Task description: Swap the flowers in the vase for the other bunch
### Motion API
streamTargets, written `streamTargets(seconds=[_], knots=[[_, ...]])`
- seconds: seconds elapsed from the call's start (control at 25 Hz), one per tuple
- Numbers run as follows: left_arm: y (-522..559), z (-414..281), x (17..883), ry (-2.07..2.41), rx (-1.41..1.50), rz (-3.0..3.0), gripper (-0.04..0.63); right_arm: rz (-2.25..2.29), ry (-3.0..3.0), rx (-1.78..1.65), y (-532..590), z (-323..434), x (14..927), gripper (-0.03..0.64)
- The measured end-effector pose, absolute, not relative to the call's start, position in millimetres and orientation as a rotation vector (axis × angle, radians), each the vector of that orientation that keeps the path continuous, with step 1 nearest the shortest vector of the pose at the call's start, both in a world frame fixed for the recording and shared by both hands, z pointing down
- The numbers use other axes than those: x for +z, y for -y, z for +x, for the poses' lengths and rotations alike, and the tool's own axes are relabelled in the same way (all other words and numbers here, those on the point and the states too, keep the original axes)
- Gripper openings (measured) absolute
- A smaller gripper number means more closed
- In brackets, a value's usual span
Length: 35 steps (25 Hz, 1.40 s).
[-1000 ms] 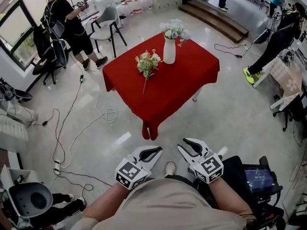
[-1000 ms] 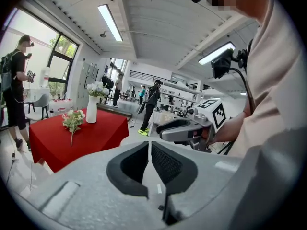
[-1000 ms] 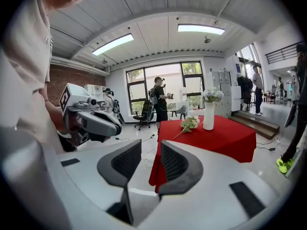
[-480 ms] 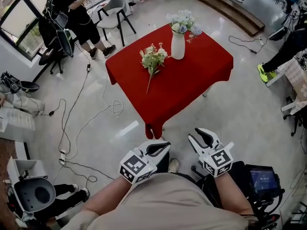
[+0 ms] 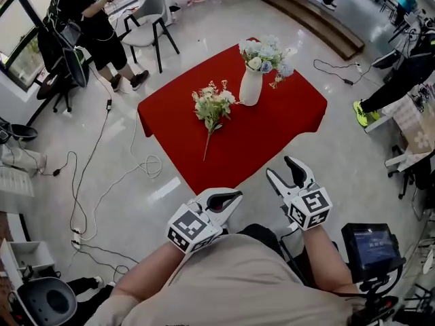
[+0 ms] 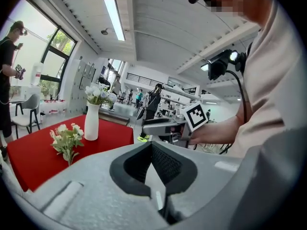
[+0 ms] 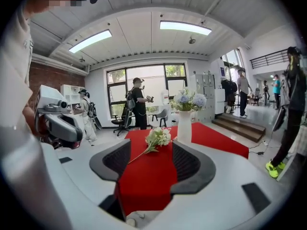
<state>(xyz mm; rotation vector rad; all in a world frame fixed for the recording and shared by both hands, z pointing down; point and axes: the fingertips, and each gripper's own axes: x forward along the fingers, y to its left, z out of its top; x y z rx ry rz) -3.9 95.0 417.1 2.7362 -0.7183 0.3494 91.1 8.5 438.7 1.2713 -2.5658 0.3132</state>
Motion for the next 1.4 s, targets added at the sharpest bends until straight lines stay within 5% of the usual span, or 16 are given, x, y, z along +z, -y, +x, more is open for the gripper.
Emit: streamTargets(seconds=[0.48, 1.4], knots=[[-9, -50, 413, 0.957, 0.319, 2.67, 0.007, 1.476, 2.548, 0.355, 174, 108, 430, 0.424], [96, -1, 416, 1.184, 0.387, 2.533, 0.006, 1.245, 3.117, 0.617, 305, 121, 356, 0.538]])
